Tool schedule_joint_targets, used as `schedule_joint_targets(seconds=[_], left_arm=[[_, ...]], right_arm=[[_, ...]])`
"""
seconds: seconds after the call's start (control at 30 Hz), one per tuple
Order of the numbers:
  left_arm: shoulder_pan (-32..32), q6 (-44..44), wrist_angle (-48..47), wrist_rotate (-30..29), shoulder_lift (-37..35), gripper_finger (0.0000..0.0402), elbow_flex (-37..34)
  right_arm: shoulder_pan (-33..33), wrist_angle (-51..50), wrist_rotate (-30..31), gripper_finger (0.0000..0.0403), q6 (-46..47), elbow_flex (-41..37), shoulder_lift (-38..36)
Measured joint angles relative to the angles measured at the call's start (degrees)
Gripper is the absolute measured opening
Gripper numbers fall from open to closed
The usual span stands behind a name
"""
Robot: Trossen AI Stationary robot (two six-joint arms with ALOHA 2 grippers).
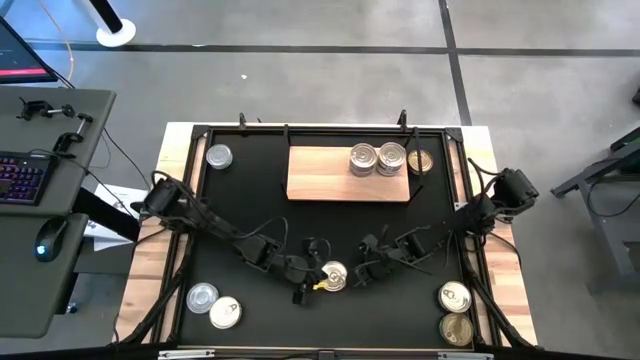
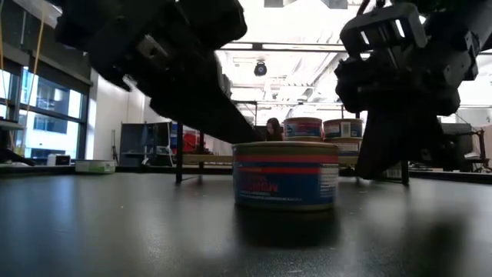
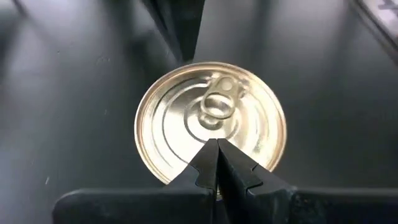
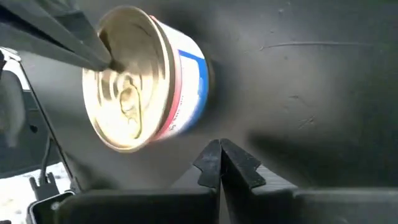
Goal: Stack canned seafood by type on shelf
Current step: Stack the blue-pink tuna can on top of the other blue-pink tuna can on the shelf
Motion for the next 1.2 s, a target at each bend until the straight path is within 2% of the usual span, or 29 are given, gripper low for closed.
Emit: schedule_joint_targets(seconds=[0.2,0.4,0.57,0.7,0.77,0.87,1.0,1.13,1.2], left_arm=[[-0.2,-4.4,0.5,-0.1,1.3,0.0,0.2],[-0.4,-3.9,0.0,-1.6,1.3,0.0,0.2],[-0.1,-2.4,-4.4,-1.6,0.4,0.0,0.2],[0.2,-0.8,-8.7,-4.2,-1.2,0.0,0.2],[0.3,-0.5,-12.4,-4.7,-1.3,0.0,-0.5],[0.2,-0.4,-13.0,-4.4,-3.1,0.0,0.1],[0.1,-1.5,-24.5,-4.8,-5.1,0.0,-0.3],[-0.5,-6.3,-33.9,-8.6,-11.6,0.0,-0.8],[-1.6,-10.6,-35.2,-11.1,-15.6,0.0,-4.1]], right_arm=[[-0.8,5.2,-0.4,0.0,-0.8,0.0,0.0],[-0.7,6.9,-0.4,0.0,-0.3,-0.1,0.2],[-0.6,9.5,-0.7,0.0,-1.2,1.8,0.2],[-0.7,10.4,-0.7,0.0,-3.9,5.4,0.0],[-0.8,10.0,-0.4,0.0,-5.8,6.8,-0.1],[-1.2,9.4,-0.6,0.0,-8.4,8.8,-0.1],[-2.4,8.4,-3.2,0.0,-14.3,13.1,-0.1],[-4.1,2.0,-5.9,0.0,-24.3,19.6,0.0],[-5.0,-3.5,-6.1,0.0001,-30.2,24.0,0.3]])
